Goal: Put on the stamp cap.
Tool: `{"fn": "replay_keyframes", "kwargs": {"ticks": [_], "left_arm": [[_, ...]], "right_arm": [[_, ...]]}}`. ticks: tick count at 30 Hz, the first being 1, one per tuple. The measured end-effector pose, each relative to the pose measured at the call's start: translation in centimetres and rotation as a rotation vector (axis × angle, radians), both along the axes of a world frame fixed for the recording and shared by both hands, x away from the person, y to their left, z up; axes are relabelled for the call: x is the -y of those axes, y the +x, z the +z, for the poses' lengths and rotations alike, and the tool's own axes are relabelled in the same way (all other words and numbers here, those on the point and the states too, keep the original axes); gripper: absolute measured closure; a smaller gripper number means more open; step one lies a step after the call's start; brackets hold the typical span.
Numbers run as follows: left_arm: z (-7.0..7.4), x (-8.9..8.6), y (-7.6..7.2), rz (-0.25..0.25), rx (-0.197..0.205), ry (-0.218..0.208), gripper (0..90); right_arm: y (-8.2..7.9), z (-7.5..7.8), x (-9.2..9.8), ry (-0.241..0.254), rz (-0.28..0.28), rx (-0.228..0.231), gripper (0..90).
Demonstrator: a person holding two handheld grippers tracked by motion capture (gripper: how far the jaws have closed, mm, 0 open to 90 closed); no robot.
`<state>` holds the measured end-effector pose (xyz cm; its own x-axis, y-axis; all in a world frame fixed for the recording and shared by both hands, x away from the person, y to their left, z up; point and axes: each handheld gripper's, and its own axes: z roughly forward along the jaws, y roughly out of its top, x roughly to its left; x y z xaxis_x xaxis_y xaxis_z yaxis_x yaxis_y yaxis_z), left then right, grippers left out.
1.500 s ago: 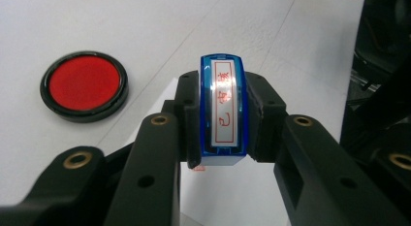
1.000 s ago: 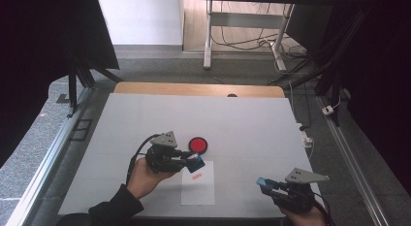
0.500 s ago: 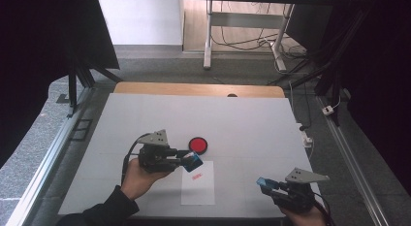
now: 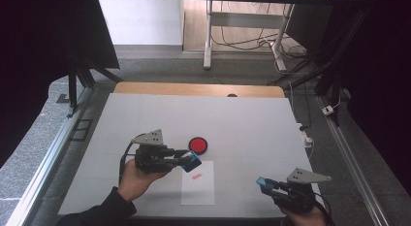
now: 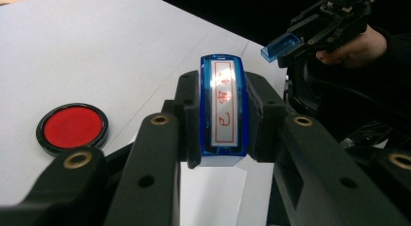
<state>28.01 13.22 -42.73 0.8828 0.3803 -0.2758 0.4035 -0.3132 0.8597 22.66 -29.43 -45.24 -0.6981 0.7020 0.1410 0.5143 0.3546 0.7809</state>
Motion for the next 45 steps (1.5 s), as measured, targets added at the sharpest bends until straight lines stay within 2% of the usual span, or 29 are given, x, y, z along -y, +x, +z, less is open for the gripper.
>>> {"fn": "replay_keyframes", "kwargs": {"ticks": [9, 19, 28, 31, 36, 45], "left_arm": [[0.3, -0.2, 0.1, -0.001, -0.003, -0.012, 70.3], [0.4, 0.1, 0.1, -0.017, -0.011, 0.006, 70.3], [0.4, 0.0, 0.1, -0.038, 0.008, 0.016, 70.3], [0.5, 0.0, 0.1, -0.044, 0.012, 0.018, 70.3], [0.5, 0.1, 0.0, -0.053, 0.021, 0.022, 70.3], [0.4, 0.2, 0.0, -0.075, 0.031, 0.031, 70.3]], "right_arm": [[-0.2, 0.7, -1.0, 0.025, 0.063, 0.018, 67.9], [0.1, 1.3, -2.9, 0.026, 0.162, 0.023, 68.0], [0.5, 1.7, -5.1, 0.034, 0.228, 0.04, 68.0], [0.8, 1.7, -5.6, 0.062, 0.26, 0.032, 68.0], [1.2, 1.7, -6.5, 0.078, 0.3, 0.016, 68.0], [2.2, 1.5, -8.4, 0.081, 0.382, 0.005, 68.0]]}}
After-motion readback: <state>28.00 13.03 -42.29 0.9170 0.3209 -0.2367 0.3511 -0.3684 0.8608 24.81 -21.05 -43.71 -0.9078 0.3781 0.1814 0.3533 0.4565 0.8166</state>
